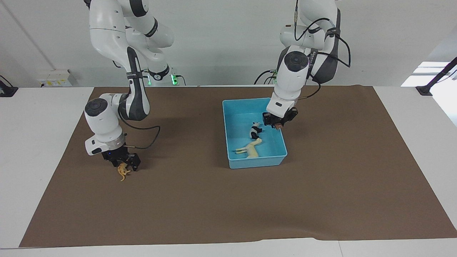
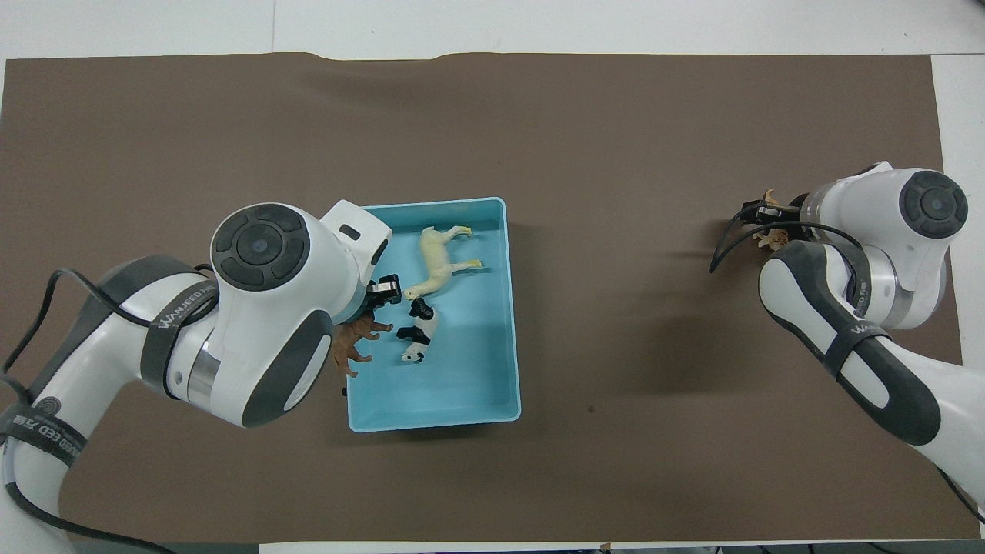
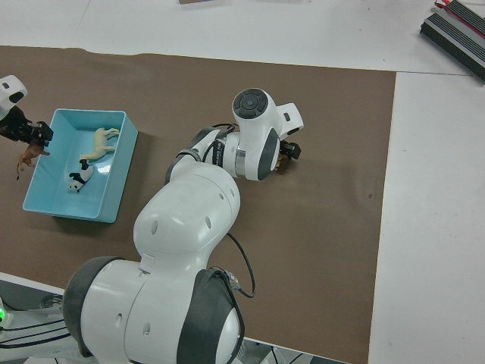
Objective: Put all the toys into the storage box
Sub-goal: 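Place the brown horse into the box with the left gripper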
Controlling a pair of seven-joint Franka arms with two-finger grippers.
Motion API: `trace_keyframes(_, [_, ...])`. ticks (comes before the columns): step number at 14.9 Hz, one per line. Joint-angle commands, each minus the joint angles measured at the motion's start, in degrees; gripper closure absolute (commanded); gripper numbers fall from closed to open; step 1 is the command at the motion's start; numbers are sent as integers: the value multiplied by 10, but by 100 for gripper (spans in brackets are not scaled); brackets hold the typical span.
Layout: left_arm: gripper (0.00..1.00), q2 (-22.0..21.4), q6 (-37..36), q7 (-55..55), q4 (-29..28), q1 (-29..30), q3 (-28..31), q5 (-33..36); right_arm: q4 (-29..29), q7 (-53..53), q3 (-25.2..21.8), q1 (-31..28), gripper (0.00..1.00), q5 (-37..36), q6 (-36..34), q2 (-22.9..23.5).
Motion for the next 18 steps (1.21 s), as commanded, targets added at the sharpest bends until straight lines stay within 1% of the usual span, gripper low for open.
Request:
trace_keyframes(1, [97, -30, 17, -45, -36, -21, 10, 3, -2, -21, 6, -9, 100, 9, 1, -5])
trace_keyframes(2, [95, -30, 19, -46, -36, -21, 9, 3, -2, -21, 6, -9, 100, 9, 1, -5])
trace_keyframes(3, [86, -29, 25, -55, -33, -21, 10, 3, -1, -21, 6, -8, 100, 9, -2, -5])
trace_keyframes(4, [60, -27, 28, -63, -30, -21, 10, 3, 3, -21, 6, -6, 100, 9, -7, -5])
trace_keyframes(5, [31, -26, 25, -63, -27, -20, 10, 3, 6, -22, 7, -6, 100, 9, -18, -5])
trace_keyframes(6, [8, -26, 23, -63, -21, -20, 10, 3, 21, -22, 7, -5, 100, 9, -39, -6])
trace_keyframes(7, [0, -26, 20, -63, -17, -17, 11, 4, 37, -22, 10, -4, 100, 8, -71, -9])
trace_keyframes(8, [0, -27, 19, -62, -12, -16, 11, 3, 59, -22, 12, -4, 100, 8, -110, -12])
trace_keyframes(9, [0, -29, 13, -60, -4, -13, 12, 3, 90, -22, 18, -3, 100, 8, -162, -17])
trace_keyframes(10, [0, -33, 1, -57, 3, -13, 16, 4, 116, -21, 26, -3, 100, 8, -202, -21])
trace_keyframes(11, [0, -47, -25, -46, 19, -1, 18, 5, 146, -18, 37, -2, 100, 9, -246, -26])
trace_keyframes(12, [0, -53, -43, -21, 35, 27, 17, 6, 179, -11, 51, 0, 100, 8, -286, -28])
trace_keyframes(13, [0, -63, -71, 29, 53, 56, 17, 6, 215, 7, 61, 17, 100, 9, -331, -28])
trace_keyframes(14, [0, -71, -108, 84, 74, 78, 18, 6, 252, 42, 61, 44, 100, 8, -371, -27])
trace_keyframes(15, [0, -76, -147, 127, 98, 94, 19, 6, 299, 93, 61, 87, 100, 3, -406, -15])
trace_keyframes(16, [0, -77, -195, 171, 126, 113, 19, 6, 332, 144, 60, 132, 100, 1, -414, 0])
trace_keyframes(18, [0, -78, -271, 284, 184, 162, 19, 6, 348, 212, 60, 205, 100, 5, -402, 9])
